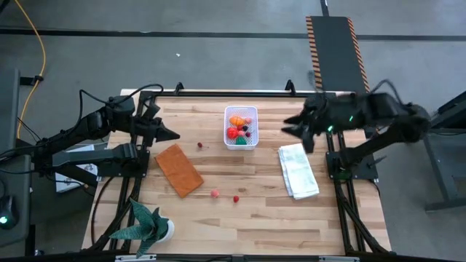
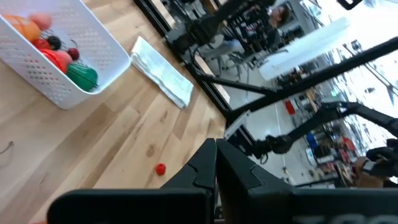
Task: Pick and placing Produce into tupperware
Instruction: Put the red raspberry into the white bin
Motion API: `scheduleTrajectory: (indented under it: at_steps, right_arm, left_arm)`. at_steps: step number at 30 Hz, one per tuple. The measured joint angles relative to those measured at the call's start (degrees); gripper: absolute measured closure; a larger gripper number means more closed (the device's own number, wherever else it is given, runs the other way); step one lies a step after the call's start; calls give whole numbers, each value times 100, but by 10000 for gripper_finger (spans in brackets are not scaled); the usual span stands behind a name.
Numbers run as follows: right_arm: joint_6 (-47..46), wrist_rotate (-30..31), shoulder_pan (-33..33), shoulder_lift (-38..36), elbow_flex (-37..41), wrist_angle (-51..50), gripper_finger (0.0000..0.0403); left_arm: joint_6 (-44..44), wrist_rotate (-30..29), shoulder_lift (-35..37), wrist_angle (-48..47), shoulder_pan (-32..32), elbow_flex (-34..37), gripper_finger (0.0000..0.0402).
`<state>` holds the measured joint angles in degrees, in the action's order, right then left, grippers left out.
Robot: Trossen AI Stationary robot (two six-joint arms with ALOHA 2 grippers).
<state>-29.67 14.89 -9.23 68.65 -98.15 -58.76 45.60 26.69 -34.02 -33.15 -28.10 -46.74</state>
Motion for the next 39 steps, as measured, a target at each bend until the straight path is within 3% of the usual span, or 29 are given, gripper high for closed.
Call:
scheduleTrajectory:
  at_steps: [5, 12, 20, 34, 39]
  right_arm:
    - [-737, 867, -784, 515, -141, 0, 252]
    - [-1962, 1415, -1400, 1374, -436, -379, 252]
    - [-2901, 1393, -1572, 2665, -1313, -1398, 252]
    - [-3244, 1254, -1509, 4969, -3676, -2543, 252]
    - [-3650, 913, -1390, 5142, -3231, -2322, 252]
  left_arm:
    - [-149, 260, 2, -69, 0, 0, 401]
    - [-389, 428, 2, -516, 0, 0, 401]
    - [-690, 495, 2, -809, 0, 0, 401]
    - [-1078, 946, 2, -938, 1, 0, 401]
    - [-1241, 995, 2, -1125, 2, 0, 401]
